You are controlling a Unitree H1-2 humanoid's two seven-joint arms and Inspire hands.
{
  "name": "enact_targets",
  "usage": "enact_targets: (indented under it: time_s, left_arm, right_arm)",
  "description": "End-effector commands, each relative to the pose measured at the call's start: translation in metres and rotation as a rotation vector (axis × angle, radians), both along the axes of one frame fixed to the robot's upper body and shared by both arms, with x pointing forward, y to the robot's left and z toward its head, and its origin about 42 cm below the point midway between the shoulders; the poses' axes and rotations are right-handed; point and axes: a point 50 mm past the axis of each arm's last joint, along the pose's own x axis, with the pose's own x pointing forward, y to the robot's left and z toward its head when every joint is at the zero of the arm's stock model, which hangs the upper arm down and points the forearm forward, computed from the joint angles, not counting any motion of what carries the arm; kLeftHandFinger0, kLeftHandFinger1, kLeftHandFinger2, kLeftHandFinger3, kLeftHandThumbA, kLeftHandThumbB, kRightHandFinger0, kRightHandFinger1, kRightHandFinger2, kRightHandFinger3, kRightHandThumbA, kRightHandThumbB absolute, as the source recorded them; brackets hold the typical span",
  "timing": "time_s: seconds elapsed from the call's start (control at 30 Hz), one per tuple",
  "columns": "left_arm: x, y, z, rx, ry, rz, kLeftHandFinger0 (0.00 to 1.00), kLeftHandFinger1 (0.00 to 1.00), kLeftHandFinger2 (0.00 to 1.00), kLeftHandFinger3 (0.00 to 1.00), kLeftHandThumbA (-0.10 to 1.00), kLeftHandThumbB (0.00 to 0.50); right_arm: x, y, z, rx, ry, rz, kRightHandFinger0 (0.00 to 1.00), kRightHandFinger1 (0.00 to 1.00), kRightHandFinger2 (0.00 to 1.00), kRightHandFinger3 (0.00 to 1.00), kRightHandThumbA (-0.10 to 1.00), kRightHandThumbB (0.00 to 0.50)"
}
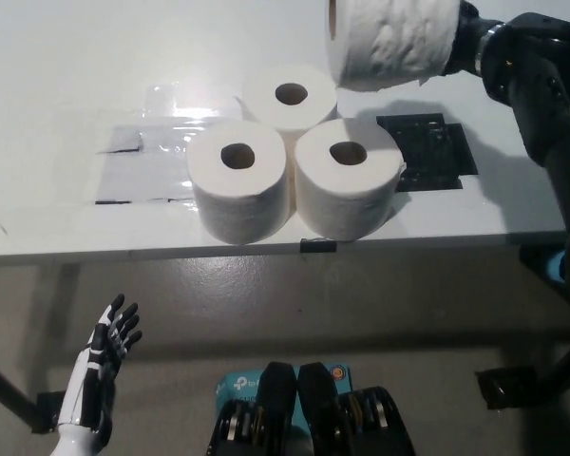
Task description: A few rolls of toilet paper are kept infront of the robot and the robot uses its right hand to lift one of the rolls and and places it on top of the other rolls to stack it.
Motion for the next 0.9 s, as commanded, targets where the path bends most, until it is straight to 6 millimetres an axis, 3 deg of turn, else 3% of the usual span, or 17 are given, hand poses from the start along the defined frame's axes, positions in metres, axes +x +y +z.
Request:
enact_targets:
  time_s: [0.0, 0.1, 0.2, 0.23, 0.27, 0.3, 0.37, 0.43, 0.5, 0.53, 0.57, 0.63, 0.7, 0.77, 0.87]
  left_arm:
    - [0.006, 0.003, 0.015, 0.012, -0.058, -0.002, 1.00, 1.00, 1.00, 1.00, 1.00, 0.220]
    - [0.006, 0.003, 0.016, 0.018, -0.061, 0.000, 1.00, 1.00, 1.00, 1.00, 1.00, 0.218]
    - [0.006, 0.003, 0.016, 0.020, -0.065, -0.004, 1.00, 1.00, 1.00, 1.00, 1.00, 0.214]
    - [0.006, 0.004, 0.014, 0.017, -0.064, -0.006, 1.00, 1.00, 1.00, 1.00, 1.00, 0.213]
    - [0.006, 0.004, 0.014, 0.016, -0.064, -0.007, 1.00, 1.00, 1.00, 1.00, 1.00, 0.212]
    - [0.006, 0.003, 0.014, 0.013, -0.064, -0.008, 1.00, 1.00, 1.00, 1.00, 1.00, 0.209]
    - [0.005, 0.003, 0.014, 0.013, -0.062, -0.008, 1.00, 1.00, 1.00, 1.00, 1.00, 0.202]
    - [0.004, 0.002, 0.013, 0.011, -0.058, -0.006, 1.00, 1.00, 1.00, 1.00, 1.00, 0.204]
    - [0.005, 0.002, 0.012, 0.012, -0.057, -0.009, 1.00, 1.00, 1.00, 1.00, 1.00, 0.202]
    - [0.005, 0.002, 0.012, 0.015, -0.059, -0.010, 1.00, 1.00, 1.00, 1.00, 1.00, 0.190]
    - [0.004, 0.002, 0.013, 0.017, -0.061, -0.011, 1.00, 1.00, 1.00, 1.00, 1.00, 0.188]
    - [0.004, 0.002, 0.012, 0.025, -0.066, -0.012, 1.00, 1.00, 1.00, 1.00, 1.00, 0.169]
    - [0.003, 0.002, 0.012, 0.024, -0.063, -0.015, 1.00, 1.00, 1.00, 1.00, 1.00, 0.166]
    - [0.003, 0.001, 0.012, 0.016, -0.064, -0.018, 1.00, 1.00, 1.00, 1.00, 1.00, 0.163]
    - [0.004, 0.001, 0.013, 0.021, -0.066, -0.015, 1.00, 1.00, 1.00, 1.00, 1.00, 0.161]
  right_arm:
    - [0.006, 0.007, 0.062, -0.077, -0.188, -0.055, 0.00, 0.00, 0.00, 0.00, 0.86, 0.117]
    - [0.007, 0.007, 0.065, -0.133, -0.206, -0.082, 0.00, 0.00, 0.00, 0.03, 0.84, 0.131]
    - [0.008, 0.006, 0.070, -0.146, -0.204, -0.099, 0.00, 0.00, 0.00, 0.15, 0.77, 0.092]
    - [0.008, 0.005, 0.070, -0.154, -0.204, -0.105, 0.00, 0.00, 0.00, 0.30, 0.75, 0.088]
    - [0.008, 0.005, 0.070, -0.158, -0.205, -0.108, 0.00, 0.00, 0.00, 0.36, 0.72, 0.087]
    - [0.008, 0.005, 0.071, -0.183, -0.211, -0.115, 0.00, 0.00, 0.00, 0.52, 0.71, 0.092]
    - [0.008, 0.005, 0.073, -0.218, -0.223, -0.113, 0.00, 0.00, 0.03, 0.63, 0.70, 0.101]
    - [0.008, 0.005, 0.071, -0.289, -0.263, -0.095, 0.00, 0.00, 0.05, 0.38, 0.73, 0.074]
    - [0.008, 0.005, 0.069, -0.349, -0.287, -0.086, 0.00, 0.00, 0.05, 0.33, 0.73, 0.052]
    - [0.009, 0.008, 0.067, -0.394, -0.289, -0.092, 0.00, 0.00, 0.00, 0.23, 0.70, 0.062]
    - [0.009, 0.009, 0.067, -0.399, -0.291, -0.089, 0.00, 0.00, 0.00, 0.23, 0.69, 0.062]
    - [0.009, 0.017, 0.065, -0.455, -0.286, -0.097, 0.00, 0.00, 0.02, 0.35, 0.71, 0.048]
    - [0.008, 0.022, 0.063, -0.482, -0.289, -0.090, 0.00, 0.00, 0.18, 0.44, 0.73, 0.028]
    - [0.008, 0.025, 0.062, -0.566, -0.325, -0.081, 0.00, 0.00, 0.22, 0.40, 0.79, 0.039]
    - [0.007, 0.035, 0.056, -0.625, -0.376, -0.050, 0.00, 0.00, 0.24, 0.35, 0.81, 0.007]
